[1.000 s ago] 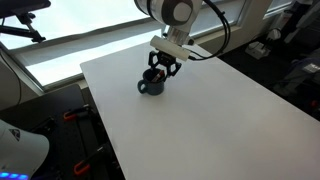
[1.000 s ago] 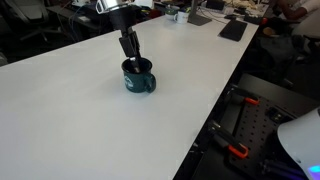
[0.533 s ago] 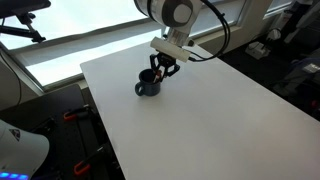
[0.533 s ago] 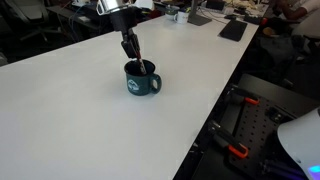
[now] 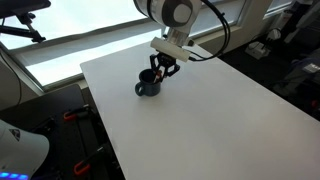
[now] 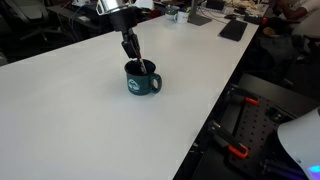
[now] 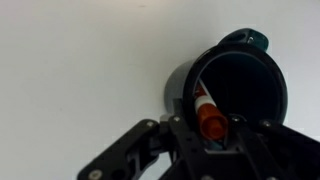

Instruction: Put the marker on the table

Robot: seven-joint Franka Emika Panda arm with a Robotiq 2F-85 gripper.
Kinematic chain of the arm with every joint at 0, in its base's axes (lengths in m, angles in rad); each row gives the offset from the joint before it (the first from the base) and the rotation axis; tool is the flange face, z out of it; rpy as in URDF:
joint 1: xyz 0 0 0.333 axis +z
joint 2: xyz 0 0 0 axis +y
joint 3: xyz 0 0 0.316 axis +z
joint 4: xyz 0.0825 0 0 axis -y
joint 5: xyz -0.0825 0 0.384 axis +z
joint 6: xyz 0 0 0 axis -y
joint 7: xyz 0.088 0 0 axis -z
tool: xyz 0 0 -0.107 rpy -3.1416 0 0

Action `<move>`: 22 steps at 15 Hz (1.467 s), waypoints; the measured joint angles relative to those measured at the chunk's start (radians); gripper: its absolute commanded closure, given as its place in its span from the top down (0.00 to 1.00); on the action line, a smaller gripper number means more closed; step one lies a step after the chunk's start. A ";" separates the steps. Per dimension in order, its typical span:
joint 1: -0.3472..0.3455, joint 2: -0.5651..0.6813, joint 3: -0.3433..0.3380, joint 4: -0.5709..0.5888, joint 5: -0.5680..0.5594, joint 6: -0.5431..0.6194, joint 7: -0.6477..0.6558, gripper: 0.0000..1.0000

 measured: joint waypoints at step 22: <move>0.093 -0.045 0.001 -0.033 -0.162 0.123 0.081 0.08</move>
